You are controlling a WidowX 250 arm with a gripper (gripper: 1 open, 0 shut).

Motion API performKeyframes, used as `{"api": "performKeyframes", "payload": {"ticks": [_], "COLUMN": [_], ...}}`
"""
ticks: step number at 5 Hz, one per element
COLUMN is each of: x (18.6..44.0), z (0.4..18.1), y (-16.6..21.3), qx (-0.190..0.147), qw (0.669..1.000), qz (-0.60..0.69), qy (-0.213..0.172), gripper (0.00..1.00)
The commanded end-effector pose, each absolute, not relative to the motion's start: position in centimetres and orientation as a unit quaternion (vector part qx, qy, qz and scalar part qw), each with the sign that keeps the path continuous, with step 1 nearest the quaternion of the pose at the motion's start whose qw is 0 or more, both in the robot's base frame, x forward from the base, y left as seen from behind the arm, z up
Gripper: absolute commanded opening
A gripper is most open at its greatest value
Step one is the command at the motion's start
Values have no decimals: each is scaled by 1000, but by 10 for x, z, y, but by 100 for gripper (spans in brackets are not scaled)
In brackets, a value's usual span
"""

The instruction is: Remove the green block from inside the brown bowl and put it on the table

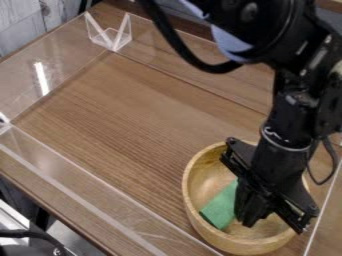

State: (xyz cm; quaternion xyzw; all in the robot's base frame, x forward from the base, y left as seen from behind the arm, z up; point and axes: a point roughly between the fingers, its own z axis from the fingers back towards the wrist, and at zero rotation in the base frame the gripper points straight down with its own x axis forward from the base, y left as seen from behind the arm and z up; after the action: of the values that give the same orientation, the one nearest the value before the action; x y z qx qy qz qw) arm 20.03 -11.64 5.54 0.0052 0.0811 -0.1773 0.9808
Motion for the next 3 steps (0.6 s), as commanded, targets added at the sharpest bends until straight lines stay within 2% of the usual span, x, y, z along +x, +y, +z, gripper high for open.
{"api": "performKeyframes", "payload": {"ticks": [1, 3], "x": [209, 212], "z": [79, 103], "y": [-119, -116], "qx": [-7, -9], "qw": [984, 987], "qz": [-168, -151], "qy": [56, 58], "gripper": [0, 0]}}
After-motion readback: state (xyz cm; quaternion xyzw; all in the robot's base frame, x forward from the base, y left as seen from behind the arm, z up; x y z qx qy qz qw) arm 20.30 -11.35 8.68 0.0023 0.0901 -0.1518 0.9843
